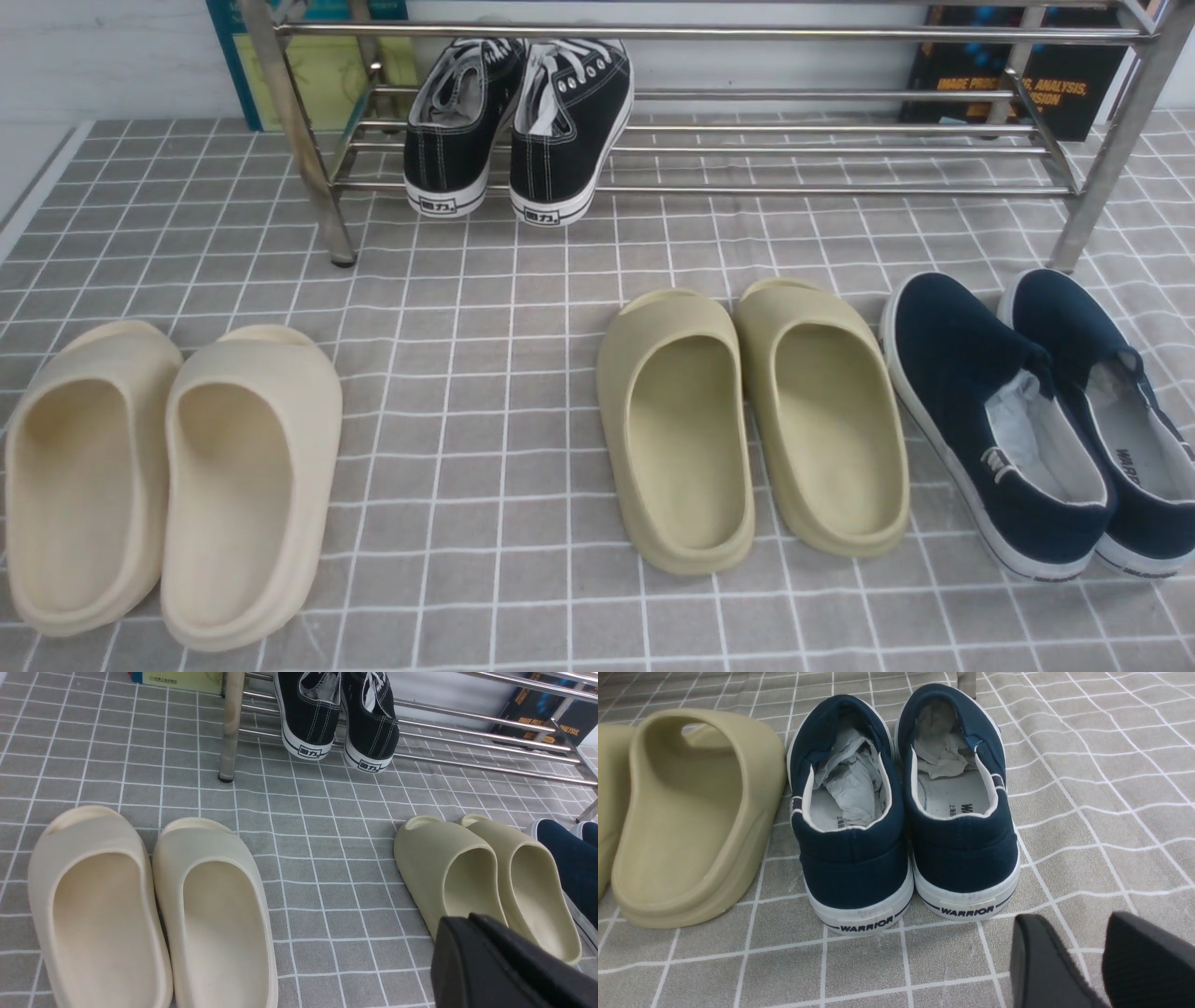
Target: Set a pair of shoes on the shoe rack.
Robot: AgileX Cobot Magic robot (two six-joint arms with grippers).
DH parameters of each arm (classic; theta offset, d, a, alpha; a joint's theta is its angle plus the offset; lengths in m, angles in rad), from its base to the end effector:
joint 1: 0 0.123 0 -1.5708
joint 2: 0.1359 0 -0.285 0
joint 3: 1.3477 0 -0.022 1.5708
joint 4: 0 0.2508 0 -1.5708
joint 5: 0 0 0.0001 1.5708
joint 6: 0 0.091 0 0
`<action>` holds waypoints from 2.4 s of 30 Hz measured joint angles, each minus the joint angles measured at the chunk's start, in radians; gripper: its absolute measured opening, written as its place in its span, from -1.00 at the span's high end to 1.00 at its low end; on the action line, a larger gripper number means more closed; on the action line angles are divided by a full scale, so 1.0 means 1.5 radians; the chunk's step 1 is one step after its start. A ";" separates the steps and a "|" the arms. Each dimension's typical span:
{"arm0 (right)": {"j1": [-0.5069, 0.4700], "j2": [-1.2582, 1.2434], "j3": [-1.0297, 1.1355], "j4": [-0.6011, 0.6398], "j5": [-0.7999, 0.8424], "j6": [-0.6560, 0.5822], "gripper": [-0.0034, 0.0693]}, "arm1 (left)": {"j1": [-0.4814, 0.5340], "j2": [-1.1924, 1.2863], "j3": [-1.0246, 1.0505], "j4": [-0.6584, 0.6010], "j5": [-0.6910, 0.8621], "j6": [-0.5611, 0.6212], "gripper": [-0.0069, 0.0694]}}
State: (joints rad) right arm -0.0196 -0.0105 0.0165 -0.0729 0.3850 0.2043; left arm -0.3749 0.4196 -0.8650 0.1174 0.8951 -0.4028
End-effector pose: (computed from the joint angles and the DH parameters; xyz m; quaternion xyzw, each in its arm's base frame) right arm 0.0522 -0.0035 0.1737 0.0710 0.8025 0.0237 0.5919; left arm 0.0473 -0.0097 0.3877 -0.0073 0.8215 -0.1608 0.5469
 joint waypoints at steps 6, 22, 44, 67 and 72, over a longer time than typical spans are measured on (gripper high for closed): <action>0.000 0.000 0.000 0.000 0.000 0.000 0.25 | 0.000 0.000 0.000 0.000 0.000 0.000 0.85; 0.000 0.000 0.000 0.000 0.000 0.000 0.25 | 0.187 -0.194 0.412 -0.063 -0.393 0.093 0.85; 0.000 0.000 -0.001 0.000 0.000 0.000 0.25 | 0.279 -0.287 0.595 -0.102 -0.366 0.142 0.85; 0.000 0.000 -0.001 0.000 0.000 0.000 0.25 | 0.279 -0.287 0.597 -0.106 -0.344 0.142 0.84; 0.000 0.000 -0.001 0.000 0.000 0.000 0.25 | 0.279 -0.287 0.597 -0.106 -0.343 0.142 0.84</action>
State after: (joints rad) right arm -0.0196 -0.0105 0.0157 -0.0729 0.3850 0.2043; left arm 0.0437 -0.0102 0.0303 -0.0417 0.3802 -0.1896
